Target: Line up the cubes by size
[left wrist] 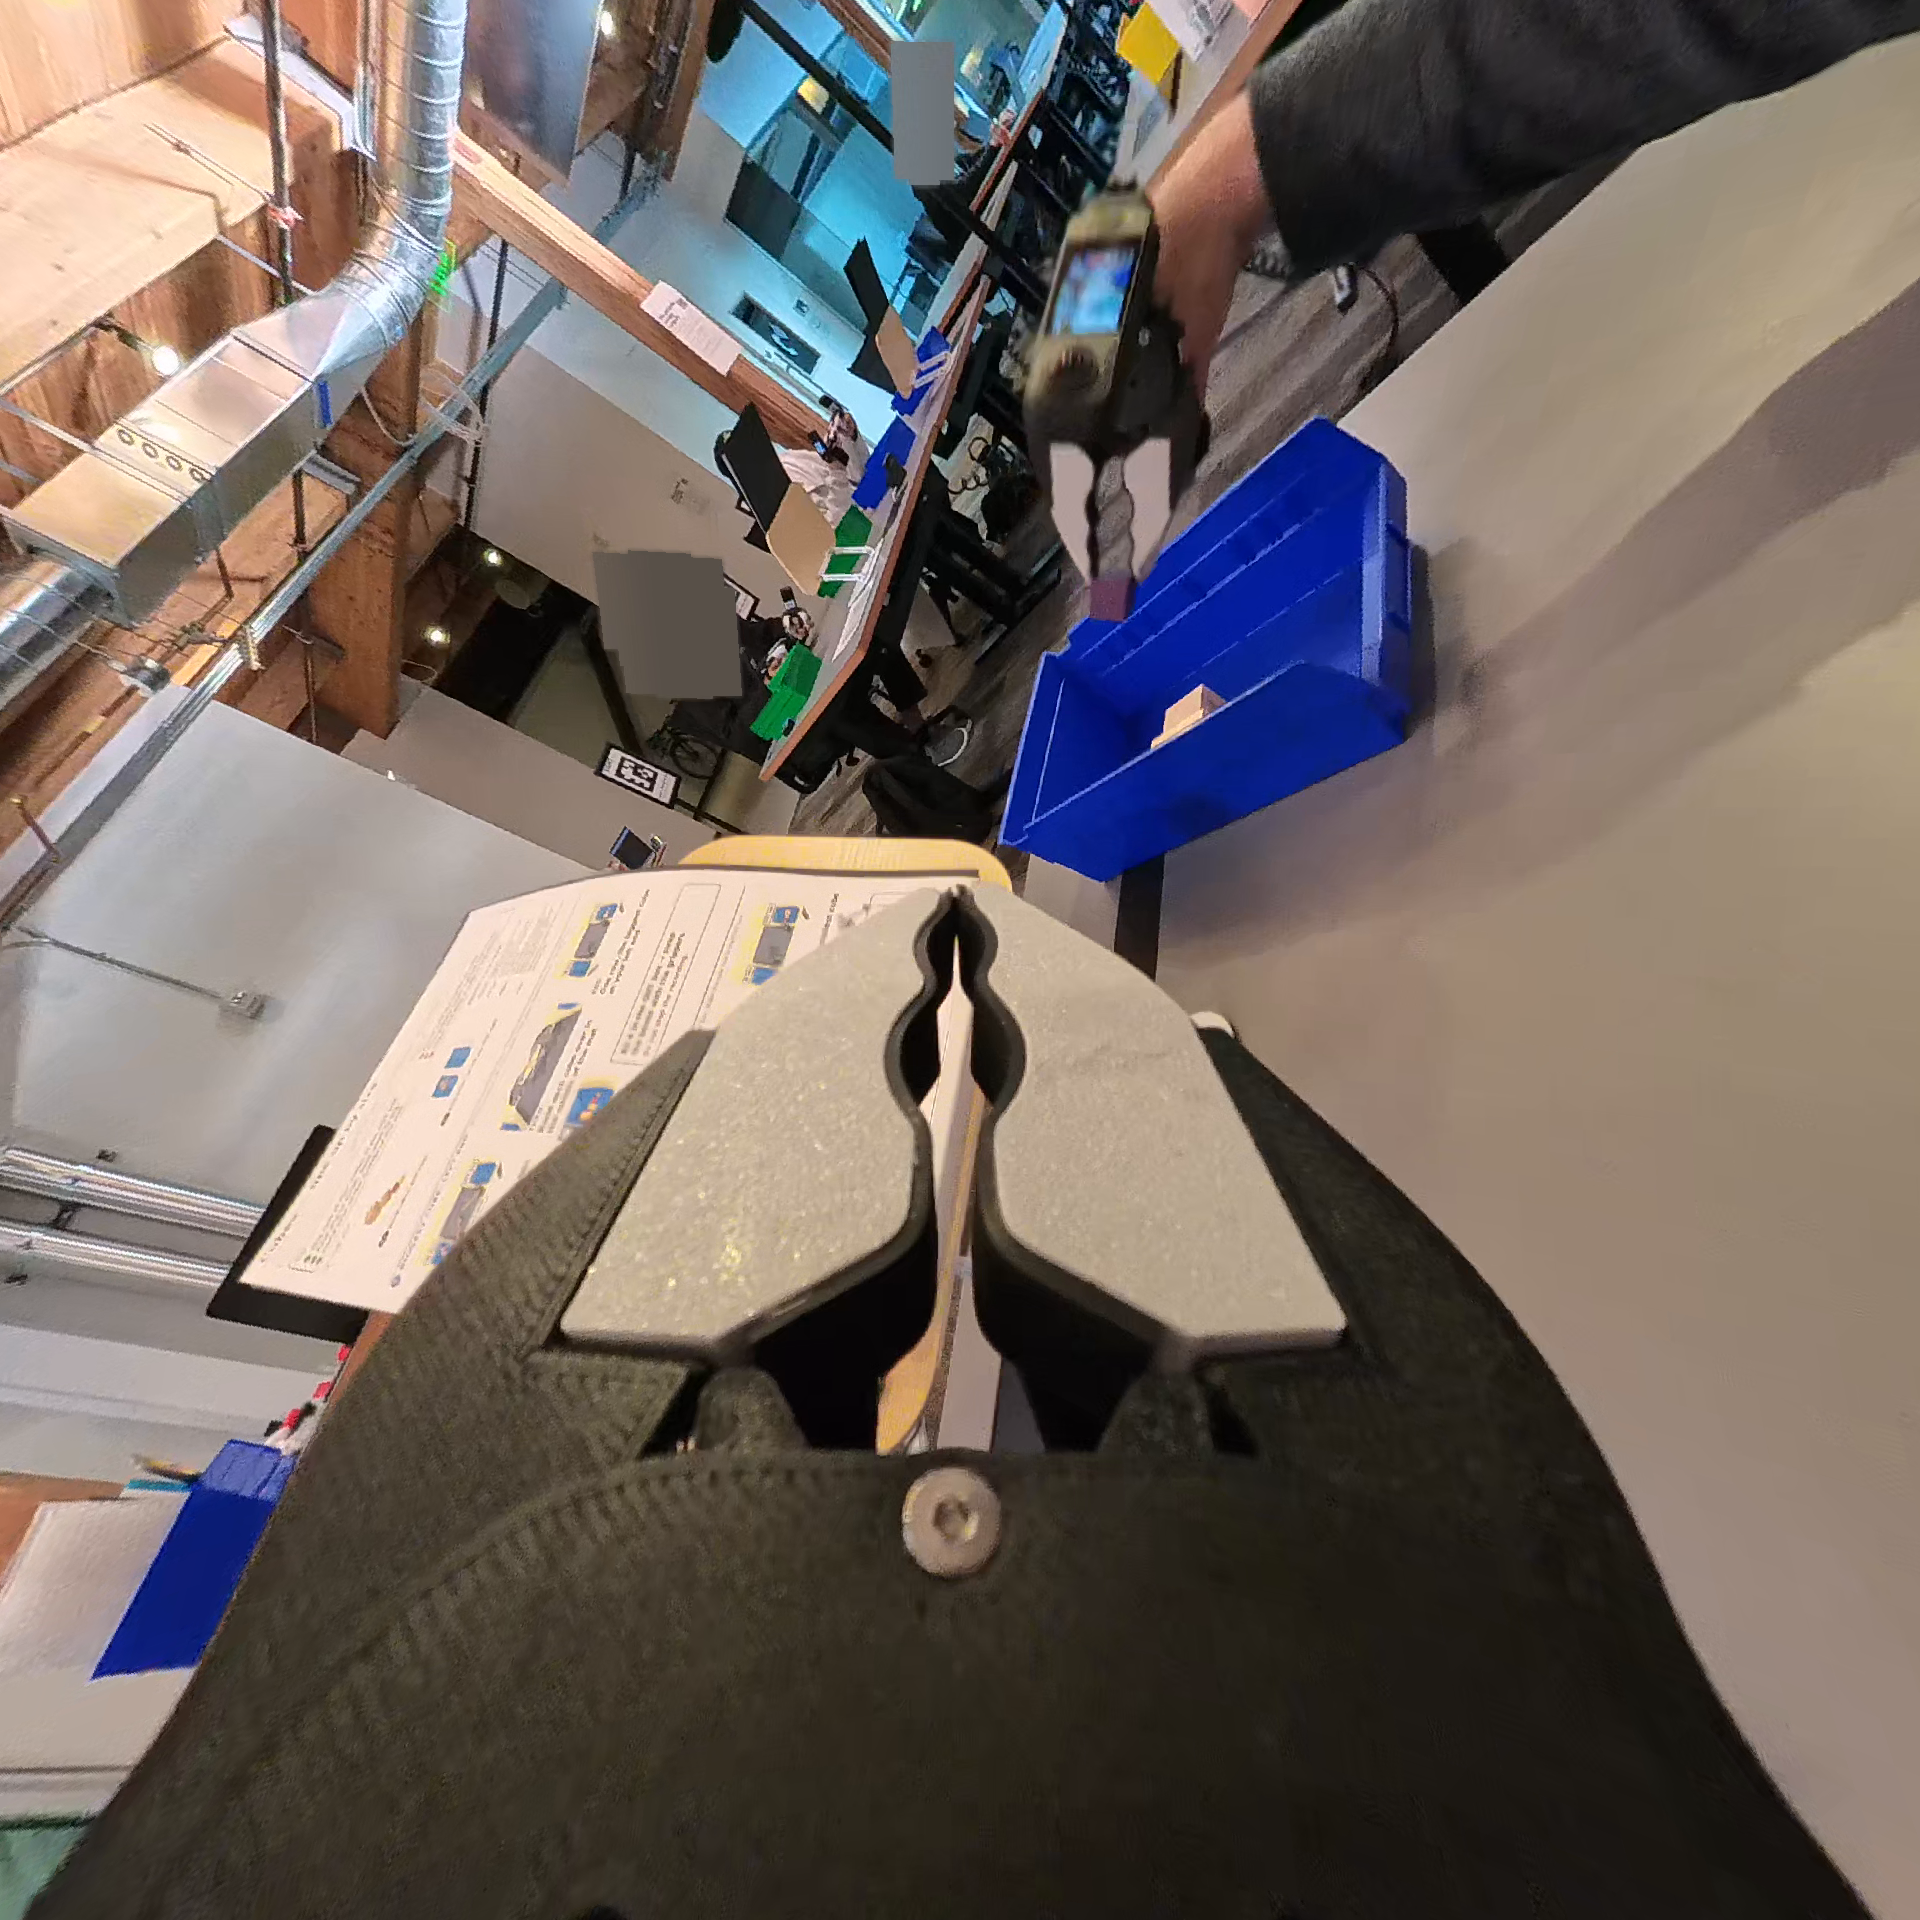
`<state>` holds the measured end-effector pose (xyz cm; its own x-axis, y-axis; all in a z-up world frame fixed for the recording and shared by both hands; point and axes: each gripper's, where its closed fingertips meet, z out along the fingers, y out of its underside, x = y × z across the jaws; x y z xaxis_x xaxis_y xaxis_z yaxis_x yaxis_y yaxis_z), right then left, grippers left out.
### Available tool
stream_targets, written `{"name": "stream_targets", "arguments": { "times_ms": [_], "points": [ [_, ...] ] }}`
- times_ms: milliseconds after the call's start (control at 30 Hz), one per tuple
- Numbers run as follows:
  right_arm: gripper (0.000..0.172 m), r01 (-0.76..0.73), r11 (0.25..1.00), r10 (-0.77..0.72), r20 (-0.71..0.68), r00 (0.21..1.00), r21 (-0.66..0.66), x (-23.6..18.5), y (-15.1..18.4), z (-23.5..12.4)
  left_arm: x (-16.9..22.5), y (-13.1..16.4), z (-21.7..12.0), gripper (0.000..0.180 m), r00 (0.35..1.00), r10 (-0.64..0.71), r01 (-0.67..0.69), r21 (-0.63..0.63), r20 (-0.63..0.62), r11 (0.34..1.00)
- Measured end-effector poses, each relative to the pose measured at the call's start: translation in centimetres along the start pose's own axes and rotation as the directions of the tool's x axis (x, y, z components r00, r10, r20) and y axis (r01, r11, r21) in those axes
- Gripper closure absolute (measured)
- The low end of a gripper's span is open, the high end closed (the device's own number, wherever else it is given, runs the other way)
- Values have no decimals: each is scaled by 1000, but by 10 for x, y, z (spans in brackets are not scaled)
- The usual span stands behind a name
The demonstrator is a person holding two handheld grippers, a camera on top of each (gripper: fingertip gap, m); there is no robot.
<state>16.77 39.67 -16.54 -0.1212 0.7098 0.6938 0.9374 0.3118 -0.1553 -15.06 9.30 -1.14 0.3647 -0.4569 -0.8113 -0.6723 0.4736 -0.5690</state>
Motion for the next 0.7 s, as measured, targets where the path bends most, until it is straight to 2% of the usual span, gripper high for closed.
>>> {"name": "stream_targets", "arguments": {
  "times_ms": [133, 400, 700],
  "points": [
    [146, 40, 991, -19, 168, 986, -126, -19, 24, 31, 3, -3, 1, 180, 1000, 4, -4, 8, -9, 1000],
    [146, 177, 933, -54, 365, 930, -314, -45, 57, 72, 4, 6, 4, 180, 1000, 0, 0, -14, -21, 1000],
    [146, 230, 907, -48, 457, 888, -352, -60, 61, 99, 4, 8, 5, 180, 1000, 10, -11, -30, -21, 1000]
  ]
}}
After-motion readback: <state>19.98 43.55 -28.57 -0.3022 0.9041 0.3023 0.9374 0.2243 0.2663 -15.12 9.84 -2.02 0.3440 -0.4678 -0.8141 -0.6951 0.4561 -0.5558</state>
